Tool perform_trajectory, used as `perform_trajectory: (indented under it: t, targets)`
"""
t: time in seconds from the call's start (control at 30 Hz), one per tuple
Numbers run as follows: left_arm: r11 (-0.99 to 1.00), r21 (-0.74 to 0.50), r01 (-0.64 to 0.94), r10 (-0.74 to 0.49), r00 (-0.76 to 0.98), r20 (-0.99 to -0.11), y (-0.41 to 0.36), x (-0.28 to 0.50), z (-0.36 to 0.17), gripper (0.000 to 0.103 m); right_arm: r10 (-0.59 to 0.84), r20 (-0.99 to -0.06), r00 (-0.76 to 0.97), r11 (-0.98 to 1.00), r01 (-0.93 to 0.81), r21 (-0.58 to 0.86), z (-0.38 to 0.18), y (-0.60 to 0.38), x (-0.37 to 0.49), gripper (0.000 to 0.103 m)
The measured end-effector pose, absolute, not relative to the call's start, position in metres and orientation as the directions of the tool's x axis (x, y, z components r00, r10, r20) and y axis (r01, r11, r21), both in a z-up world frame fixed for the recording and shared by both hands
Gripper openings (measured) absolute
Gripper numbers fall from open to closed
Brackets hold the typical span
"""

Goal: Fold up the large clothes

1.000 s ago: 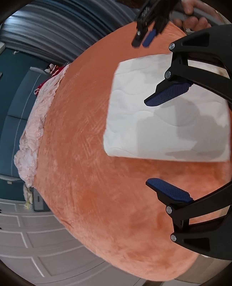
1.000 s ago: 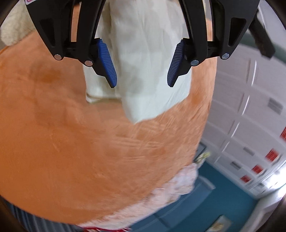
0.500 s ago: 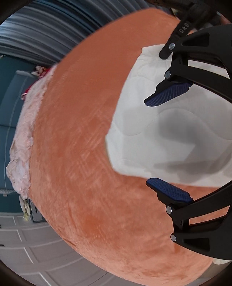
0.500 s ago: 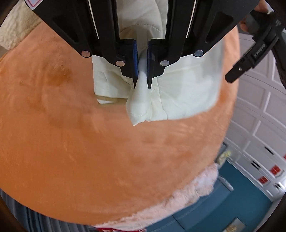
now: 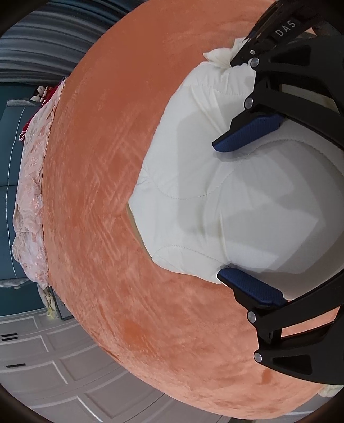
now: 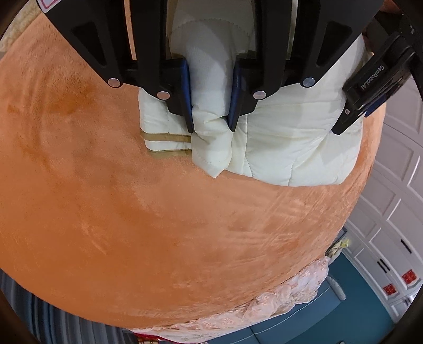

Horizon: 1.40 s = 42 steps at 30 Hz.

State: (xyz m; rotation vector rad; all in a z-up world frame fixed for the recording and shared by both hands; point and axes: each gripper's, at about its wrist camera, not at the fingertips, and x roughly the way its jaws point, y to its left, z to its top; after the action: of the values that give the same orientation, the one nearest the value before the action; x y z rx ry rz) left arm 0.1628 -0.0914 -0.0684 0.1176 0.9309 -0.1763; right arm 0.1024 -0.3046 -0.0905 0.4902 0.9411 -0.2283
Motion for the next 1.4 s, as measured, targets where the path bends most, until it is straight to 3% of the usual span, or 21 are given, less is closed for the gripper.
perform_trajectory:
  t: [1.07,1.23,1.4]
  targets:
    - [0.986,0.086,0.144,-0.026,0.637,-0.770,-0.095,0.169,-0.094,0.094,0.000,-0.767,0.642,0.874,0.373,0.312,-0.103,-0.298,0.101,0.025]
    - [0.982,0.084,0.170,-0.039,0.612,-0.790,-0.086,0.152,-0.073,0.094,0.035,-0.765,0.643,0.845,0.390,0.366,-0.068,-0.306,0.076,0.026]
    - [0.983,-0.021,0.180,-0.122,0.573,-0.810,-0.062,0.108,-0.054,0.094,0.024,-0.759,0.651,0.896,0.322,0.305,-0.031,-0.278,0.027,0.027]
